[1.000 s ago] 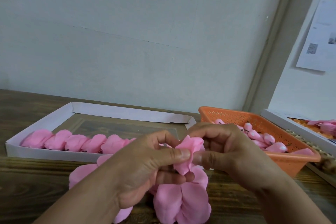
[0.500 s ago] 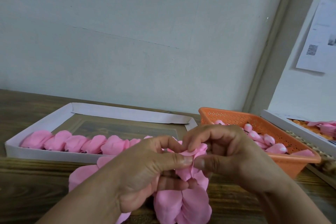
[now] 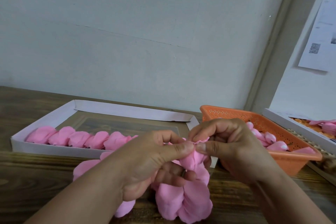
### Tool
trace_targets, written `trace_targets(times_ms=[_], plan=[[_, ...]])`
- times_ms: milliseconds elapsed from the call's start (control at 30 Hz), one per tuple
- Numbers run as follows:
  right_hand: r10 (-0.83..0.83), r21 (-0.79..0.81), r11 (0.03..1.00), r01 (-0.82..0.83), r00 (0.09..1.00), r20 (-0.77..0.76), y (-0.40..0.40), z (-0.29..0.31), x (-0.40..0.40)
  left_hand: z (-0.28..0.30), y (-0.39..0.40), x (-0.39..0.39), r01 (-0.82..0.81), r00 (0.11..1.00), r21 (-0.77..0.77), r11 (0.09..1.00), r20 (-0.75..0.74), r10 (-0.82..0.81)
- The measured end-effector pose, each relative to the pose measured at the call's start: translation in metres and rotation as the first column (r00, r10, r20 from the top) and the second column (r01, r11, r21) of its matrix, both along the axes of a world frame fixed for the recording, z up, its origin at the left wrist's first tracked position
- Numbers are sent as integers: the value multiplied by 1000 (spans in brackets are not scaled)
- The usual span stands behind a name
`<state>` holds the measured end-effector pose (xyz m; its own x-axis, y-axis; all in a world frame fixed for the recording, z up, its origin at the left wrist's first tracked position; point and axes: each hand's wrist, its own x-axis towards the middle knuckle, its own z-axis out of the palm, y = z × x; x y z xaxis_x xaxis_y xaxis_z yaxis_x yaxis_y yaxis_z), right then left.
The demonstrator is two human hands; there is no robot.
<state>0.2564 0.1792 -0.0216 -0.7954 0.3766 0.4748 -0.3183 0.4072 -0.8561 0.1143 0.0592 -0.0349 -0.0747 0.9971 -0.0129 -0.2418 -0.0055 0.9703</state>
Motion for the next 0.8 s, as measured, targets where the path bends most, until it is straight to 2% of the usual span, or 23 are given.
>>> trace_targets(times_ms=[67,167,267,300,367,433,533,700,733,800], plan=[[-65,-15,998,64,998,-15,3,1,0,3,-2,-5,-56,996,-10,998,-66,55],[-213,-36,977,211,975,-58,12,2,3,9,-8,-18,-226,966,18,974,-125,226],[-299,-43,954,296,952,-70,19,2,5,12,-15,-36,-382,912,36,924,-149,383],[-325,-29,946,324,944,-63,22,1,5,12,-18,-43,-437,876,50,898,-201,438],[-360,11,933,361,932,-30,26,-1,5,8,-22,-63,-537,748,116,836,-393,535],[-380,36,924,380,925,-7,29,-4,5,4,-27,-82,-562,600,187,805,-578,553],[-388,35,921,388,922,-2,31,-5,5,-4,-30,-94,-475,370,212,854,-832,413],[-380,-49,924,379,925,-16,32,-7,3,-17,-24,-87,-299,61,167,939,-979,194],[-366,-85,928,363,930,-23,32,-8,2,-20,-21,-86,-275,14,173,946,-983,184],[-328,-149,936,320,944,-35,31,-8,1,-28,-18,-85,-248,-14,172,953,-985,174]])
